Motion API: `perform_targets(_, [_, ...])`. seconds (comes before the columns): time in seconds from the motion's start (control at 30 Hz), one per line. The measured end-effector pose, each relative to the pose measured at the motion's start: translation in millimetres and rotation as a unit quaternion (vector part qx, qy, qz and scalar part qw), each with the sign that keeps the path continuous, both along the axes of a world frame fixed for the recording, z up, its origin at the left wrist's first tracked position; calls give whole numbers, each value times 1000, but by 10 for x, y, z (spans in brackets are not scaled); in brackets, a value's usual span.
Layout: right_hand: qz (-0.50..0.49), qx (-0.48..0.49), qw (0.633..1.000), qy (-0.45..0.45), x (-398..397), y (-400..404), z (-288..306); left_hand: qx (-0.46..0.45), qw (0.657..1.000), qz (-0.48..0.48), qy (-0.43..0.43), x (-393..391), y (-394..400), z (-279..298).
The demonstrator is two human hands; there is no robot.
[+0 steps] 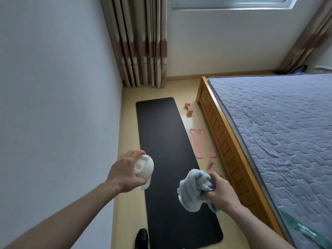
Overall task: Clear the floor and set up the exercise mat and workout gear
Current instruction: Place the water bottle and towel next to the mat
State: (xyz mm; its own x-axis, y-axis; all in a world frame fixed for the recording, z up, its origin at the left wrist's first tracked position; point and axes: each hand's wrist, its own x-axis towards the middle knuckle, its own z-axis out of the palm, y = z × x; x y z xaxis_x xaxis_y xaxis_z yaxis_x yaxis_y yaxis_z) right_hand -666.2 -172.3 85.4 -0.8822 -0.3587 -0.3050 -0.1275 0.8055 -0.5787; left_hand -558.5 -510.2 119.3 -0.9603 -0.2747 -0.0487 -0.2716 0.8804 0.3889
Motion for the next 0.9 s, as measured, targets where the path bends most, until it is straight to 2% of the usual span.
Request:
perform_targets(0.17, [54, -4, 999, -1, -68, 88, 136, -16, 999, 38, 4, 215, 305, 92])
perform_targets(0.47, [79, -12, 997, 8, -379, 12, 313, -10, 997, 81, 15, 141, 460, 290])
perform_targets(0.73, [87, -9, 996, 1, -784, -548, 296, -20, 996, 82, 11, -282, -60, 376])
perform_targets(0.9, [87, 7, 996, -2, -1205, -1257, 217, -12, 997, 73, -6, -753, -745, 270])
